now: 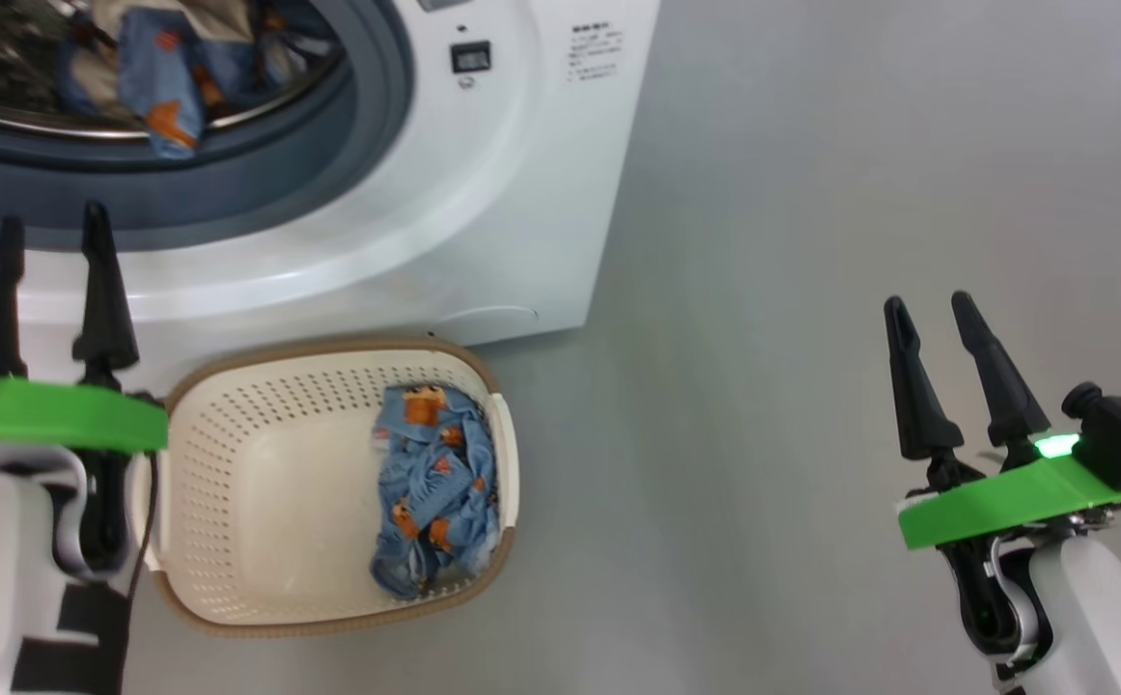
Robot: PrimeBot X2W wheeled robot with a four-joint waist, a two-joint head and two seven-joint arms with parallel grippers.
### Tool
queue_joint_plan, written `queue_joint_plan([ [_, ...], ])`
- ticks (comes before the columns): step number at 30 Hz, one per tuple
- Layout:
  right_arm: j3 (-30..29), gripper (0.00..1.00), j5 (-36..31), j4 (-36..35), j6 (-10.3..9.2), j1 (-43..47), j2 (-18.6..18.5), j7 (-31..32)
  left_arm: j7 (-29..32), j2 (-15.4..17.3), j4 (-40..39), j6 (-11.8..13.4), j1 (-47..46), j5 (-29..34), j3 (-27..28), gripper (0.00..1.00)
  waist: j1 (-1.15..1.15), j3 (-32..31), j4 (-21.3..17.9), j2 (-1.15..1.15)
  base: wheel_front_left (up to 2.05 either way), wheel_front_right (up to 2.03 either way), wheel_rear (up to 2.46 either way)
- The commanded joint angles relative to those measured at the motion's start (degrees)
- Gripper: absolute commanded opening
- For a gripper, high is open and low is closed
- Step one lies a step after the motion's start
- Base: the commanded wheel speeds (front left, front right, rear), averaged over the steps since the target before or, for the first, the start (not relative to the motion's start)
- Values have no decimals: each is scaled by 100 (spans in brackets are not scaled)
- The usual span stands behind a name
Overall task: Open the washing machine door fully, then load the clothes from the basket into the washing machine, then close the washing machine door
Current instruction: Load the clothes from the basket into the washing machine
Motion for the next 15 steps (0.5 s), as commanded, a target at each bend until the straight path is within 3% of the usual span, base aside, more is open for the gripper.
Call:
queue_joint_plan([
  [1, 89, 100, 65, -103, 32, 144, -88, -45, -30, 167, -239, 3, 202, 95, 201, 100, 0, -300, 251, 0, 0, 0, 0],
  [15, 22, 100, 123, -32, 32, 591, -191, -45, -30, -61, -763, 3, 1362, 151, 362, 100, 0, -927, 491, 0, 0, 0, 0],
])
